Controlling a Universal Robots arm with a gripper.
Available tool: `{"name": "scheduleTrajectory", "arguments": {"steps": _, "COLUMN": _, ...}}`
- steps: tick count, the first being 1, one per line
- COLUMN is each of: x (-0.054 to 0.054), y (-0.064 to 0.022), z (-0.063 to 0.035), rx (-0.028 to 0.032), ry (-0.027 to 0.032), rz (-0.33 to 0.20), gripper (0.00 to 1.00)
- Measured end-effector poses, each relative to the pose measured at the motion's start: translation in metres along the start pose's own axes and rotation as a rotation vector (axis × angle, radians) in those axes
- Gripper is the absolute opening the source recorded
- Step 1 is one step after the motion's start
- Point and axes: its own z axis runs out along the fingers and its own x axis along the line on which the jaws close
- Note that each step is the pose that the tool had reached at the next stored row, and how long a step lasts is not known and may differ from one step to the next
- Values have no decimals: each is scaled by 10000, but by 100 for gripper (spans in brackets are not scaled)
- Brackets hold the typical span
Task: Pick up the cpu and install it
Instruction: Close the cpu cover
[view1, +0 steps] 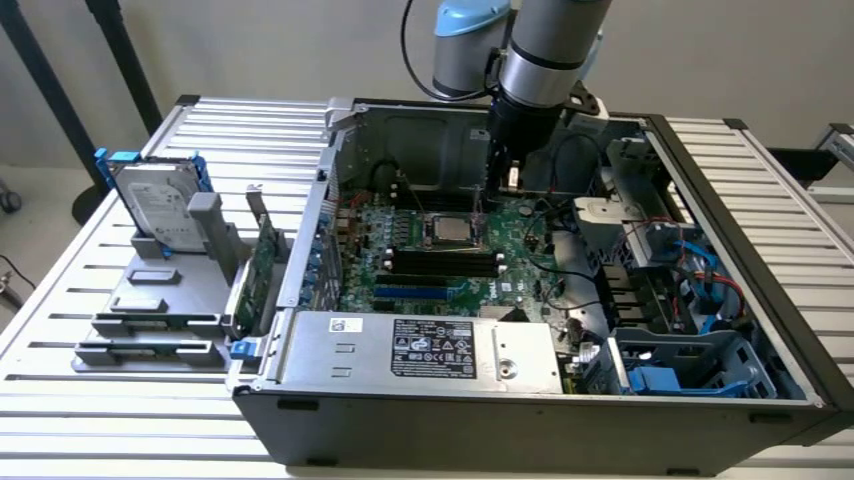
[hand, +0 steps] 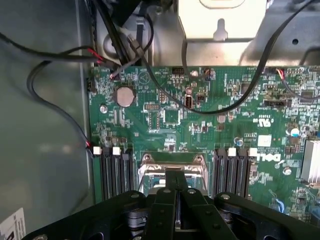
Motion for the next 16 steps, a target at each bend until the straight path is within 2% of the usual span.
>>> {"name": "scheduleTrajectory", "arguments": {"steps": 9, "x": -7, "y": -192, "z": 17, "rx": 240, "ry": -8, "rz": 16, "gripper": 11}}
{"name": "scheduleTrajectory", "arguments": {"steps": 16, "x": -16, "y": -398, "z": 57, "rx": 451, "ry": -14, "rz": 26, "gripper": 11}}
